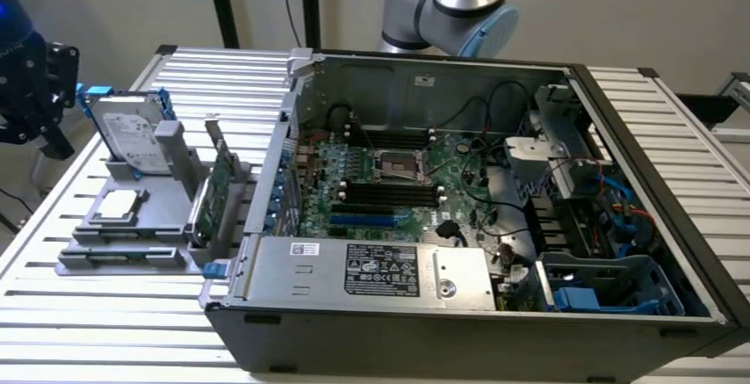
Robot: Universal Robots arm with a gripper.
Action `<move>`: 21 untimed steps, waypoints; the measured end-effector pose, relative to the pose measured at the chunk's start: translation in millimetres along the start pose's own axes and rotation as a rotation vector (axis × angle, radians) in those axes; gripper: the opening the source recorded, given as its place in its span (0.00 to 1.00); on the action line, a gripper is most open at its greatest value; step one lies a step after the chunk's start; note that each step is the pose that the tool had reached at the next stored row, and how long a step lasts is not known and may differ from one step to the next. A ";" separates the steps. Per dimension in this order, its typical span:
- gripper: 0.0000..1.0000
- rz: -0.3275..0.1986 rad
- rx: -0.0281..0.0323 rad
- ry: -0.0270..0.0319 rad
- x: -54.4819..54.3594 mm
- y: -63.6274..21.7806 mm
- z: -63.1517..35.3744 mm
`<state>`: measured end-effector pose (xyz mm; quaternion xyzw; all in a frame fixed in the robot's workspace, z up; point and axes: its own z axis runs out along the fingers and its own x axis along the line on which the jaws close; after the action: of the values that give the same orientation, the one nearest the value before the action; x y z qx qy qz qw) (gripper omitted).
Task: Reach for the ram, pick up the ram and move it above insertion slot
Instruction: 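Pick up the ram and move it above insertion slot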
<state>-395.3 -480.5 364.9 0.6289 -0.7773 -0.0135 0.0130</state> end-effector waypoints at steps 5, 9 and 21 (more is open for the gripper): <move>0.11 -0.092 0.0028 0.0029 0.0 -0.1 2.2; 0.11 -0.165 0.0057 0.0051 0.0 -0.2 4.3; 0.11 -0.340 0.0204 0.0096 0.1 0.2 8.1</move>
<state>-395.8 -480.5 356.8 0.7514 -0.6598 -0.0046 0.0079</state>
